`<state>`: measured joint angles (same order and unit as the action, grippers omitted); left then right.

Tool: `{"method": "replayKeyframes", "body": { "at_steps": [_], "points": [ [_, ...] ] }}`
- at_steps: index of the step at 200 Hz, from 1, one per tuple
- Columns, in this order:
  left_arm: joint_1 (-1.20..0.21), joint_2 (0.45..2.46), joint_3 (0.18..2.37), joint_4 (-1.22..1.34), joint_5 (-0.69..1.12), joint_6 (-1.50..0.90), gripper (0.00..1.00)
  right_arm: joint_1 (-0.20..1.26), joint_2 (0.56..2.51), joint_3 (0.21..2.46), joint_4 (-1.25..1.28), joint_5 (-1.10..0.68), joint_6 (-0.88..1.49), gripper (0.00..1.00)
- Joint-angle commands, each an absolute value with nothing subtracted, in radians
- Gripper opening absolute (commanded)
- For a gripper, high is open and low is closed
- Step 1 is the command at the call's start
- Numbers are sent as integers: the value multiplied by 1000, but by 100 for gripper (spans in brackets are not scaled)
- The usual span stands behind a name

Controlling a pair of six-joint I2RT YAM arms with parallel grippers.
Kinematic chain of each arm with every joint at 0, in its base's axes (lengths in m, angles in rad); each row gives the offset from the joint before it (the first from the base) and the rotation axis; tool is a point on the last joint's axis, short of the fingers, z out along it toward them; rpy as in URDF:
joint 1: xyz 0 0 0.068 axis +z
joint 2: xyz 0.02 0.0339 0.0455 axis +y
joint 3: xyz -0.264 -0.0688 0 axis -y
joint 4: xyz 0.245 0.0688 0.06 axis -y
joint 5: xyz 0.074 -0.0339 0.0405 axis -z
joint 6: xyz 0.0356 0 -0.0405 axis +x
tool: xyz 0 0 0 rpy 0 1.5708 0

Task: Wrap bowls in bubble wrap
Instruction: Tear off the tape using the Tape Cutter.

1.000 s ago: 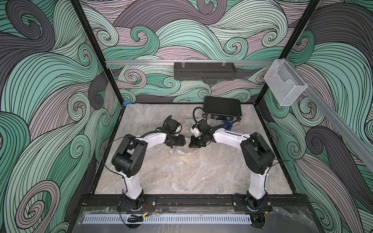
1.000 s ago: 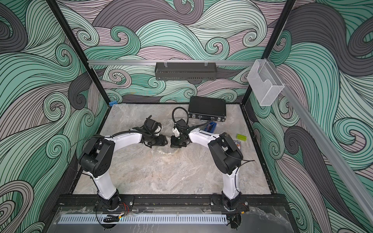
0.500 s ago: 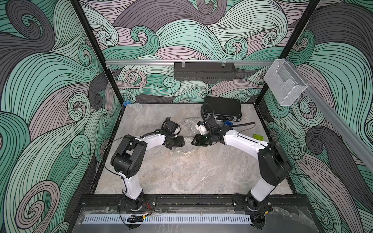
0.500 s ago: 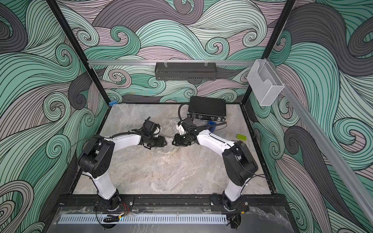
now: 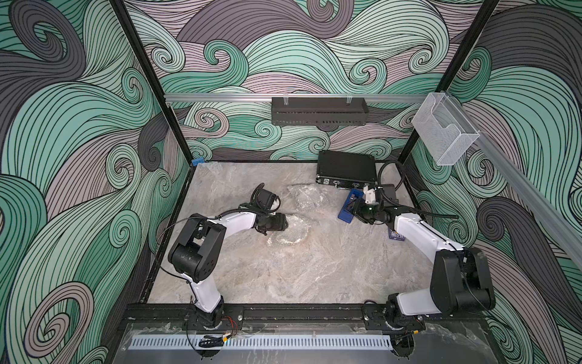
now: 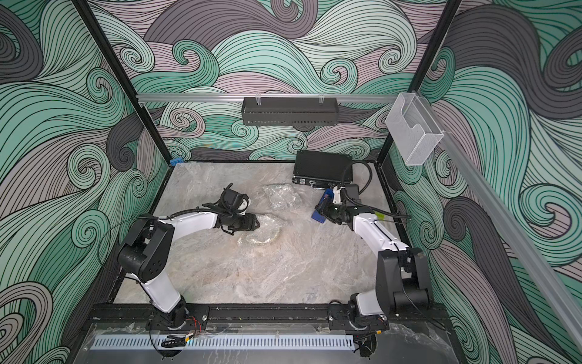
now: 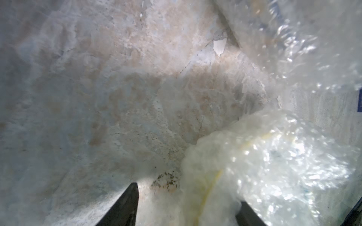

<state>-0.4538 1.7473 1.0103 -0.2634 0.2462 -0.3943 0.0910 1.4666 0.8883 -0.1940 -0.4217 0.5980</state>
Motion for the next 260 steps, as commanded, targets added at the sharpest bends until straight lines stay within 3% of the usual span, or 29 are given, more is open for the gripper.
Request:
{"method": "replayKeyframes", "body": {
  "at_steps": [1,155,260],
  "points": [
    [-449,1718,999,-264,257,-407,64,51,1543,932,-107,-491,678,42],
    [-449,1731,1005,-268,264,-405,64,2,1784,985,-46,-571,754,40],
    [-450,1733,1010,-276,261,-406,64,-3,1768,941,38,-652,836,22]
  ]
}}
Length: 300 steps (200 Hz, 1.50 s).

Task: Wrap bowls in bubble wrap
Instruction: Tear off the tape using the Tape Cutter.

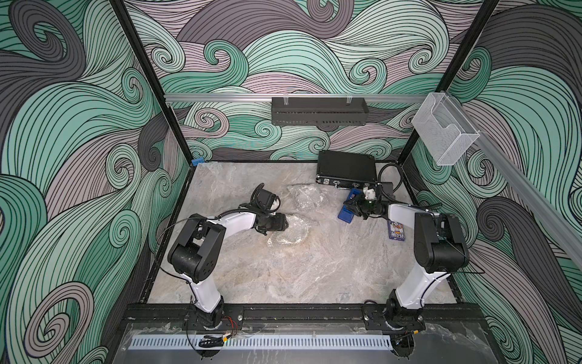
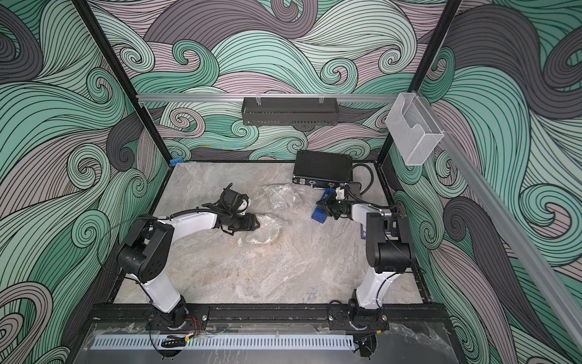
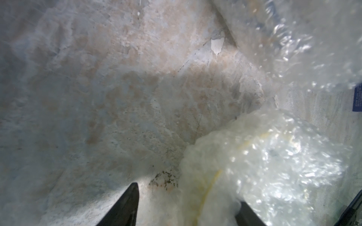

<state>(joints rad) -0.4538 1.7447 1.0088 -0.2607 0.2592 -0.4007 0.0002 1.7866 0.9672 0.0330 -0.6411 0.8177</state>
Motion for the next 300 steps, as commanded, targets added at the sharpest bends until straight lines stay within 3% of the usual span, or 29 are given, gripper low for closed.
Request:
{"method": "replayKeyframes", "body": {
  "at_steps": [1,65,236,300],
  "points": [
    [-450,1733,1010,-276,261,-406,64,-3,1767,941,38,-653,836,22],
    [-449,1739,1012,-279,261,-404,63,-7,1729,924,55,-671,842,0],
    [-449,1741,1015,-285,262,-400,63,76,1463,763,-40,-677,799,0],
    [-449,1743,1019,-288,265,-401,63,106,1548,696,-36,-620,743,0]
  ]
}}
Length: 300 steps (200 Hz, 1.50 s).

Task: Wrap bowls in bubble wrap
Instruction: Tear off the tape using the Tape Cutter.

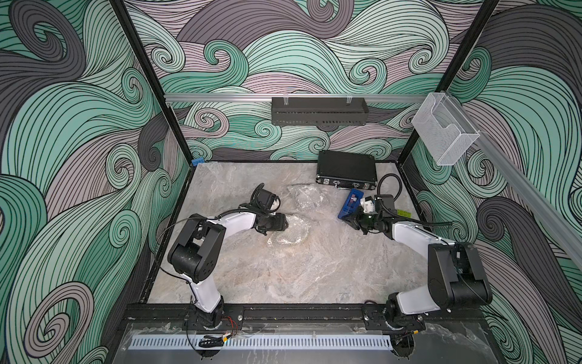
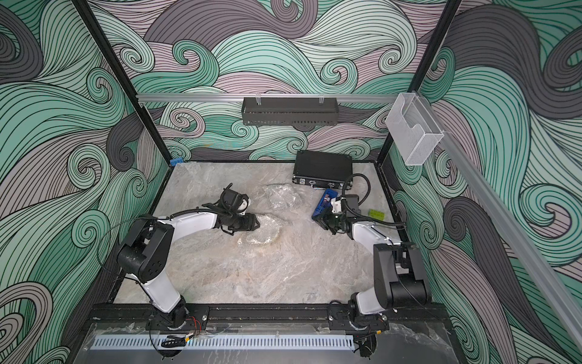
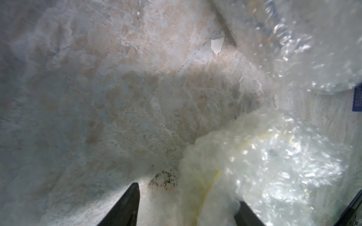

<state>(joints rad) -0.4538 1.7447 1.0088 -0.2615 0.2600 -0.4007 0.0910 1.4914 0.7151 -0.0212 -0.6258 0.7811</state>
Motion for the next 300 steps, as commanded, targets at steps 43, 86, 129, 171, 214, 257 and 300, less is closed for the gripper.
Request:
{"method": "replayKeyframes", "body": {
  "at_steps": [43,86,129,171,214,257,300],
  "points": [
    [-450,1750,1020,-287,270,-403,63,121,1665,699,-86,-525,685,0],
    [-451,1753,1023,-285,275,-403,63,122,1684,689,-138,-445,658,0],
    [-451,1753,1020,-285,276,-404,63,121,1669,664,-149,-448,655,0],
    [-452,1753,1022,-285,278,-403,63,127,1642,638,-175,-422,647,0],
    [-452,1747,1021,-285,278,-402,63,129,1589,644,-178,-480,644,0],
    [-453,1746,1022,-285,284,-403,62,184,1403,801,-314,-563,627,0],
    [-453,1743,1022,-288,284,-404,62,413,1406,1005,-336,-563,648,0]
  ]
}}
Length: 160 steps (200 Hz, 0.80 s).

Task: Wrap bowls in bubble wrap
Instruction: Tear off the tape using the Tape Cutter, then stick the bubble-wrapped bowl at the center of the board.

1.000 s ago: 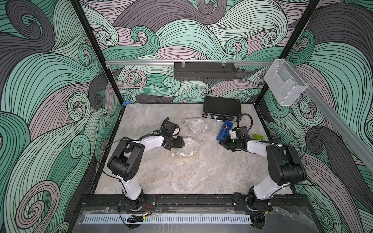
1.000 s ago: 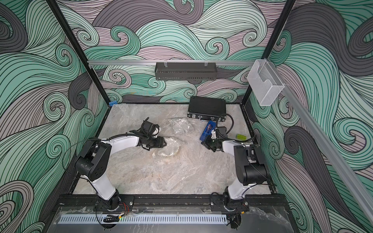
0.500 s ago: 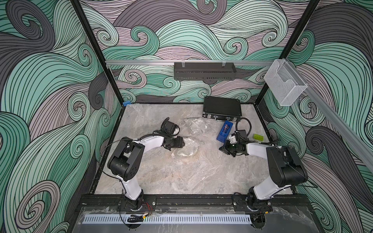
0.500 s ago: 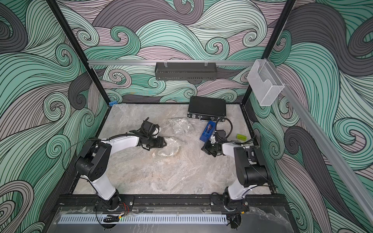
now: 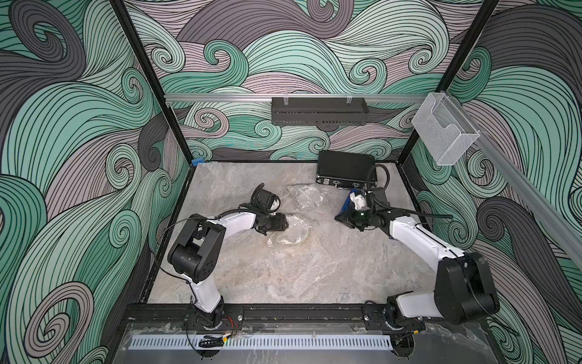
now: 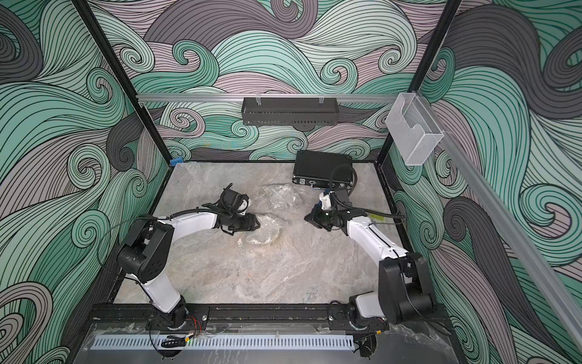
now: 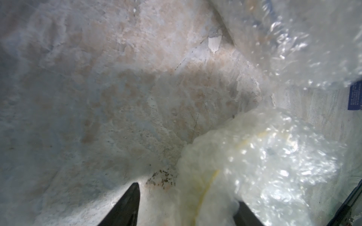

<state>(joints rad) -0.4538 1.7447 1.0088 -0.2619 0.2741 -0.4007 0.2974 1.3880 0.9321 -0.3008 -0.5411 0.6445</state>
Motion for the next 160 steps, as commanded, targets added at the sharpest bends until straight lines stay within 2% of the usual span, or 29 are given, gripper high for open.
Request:
{"method": "replayKeyframes", "body": {
  "at_steps": [1,28,58,160],
  "points": [
    [-453,1743,1022,-288,283,-404,62,418,1410,1011,-335,-563,647,0],
    [-452,1736,1019,-288,281,-404,62,558,1517,1115,-300,-548,631,0],
    [-453,1733,1018,-287,281,-405,62,636,1650,1195,-299,-532,575,0],
    [-453,1728,1016,-285,285,-405,62,659,1908,1209,-219,-529,519,0]
  ]
}}
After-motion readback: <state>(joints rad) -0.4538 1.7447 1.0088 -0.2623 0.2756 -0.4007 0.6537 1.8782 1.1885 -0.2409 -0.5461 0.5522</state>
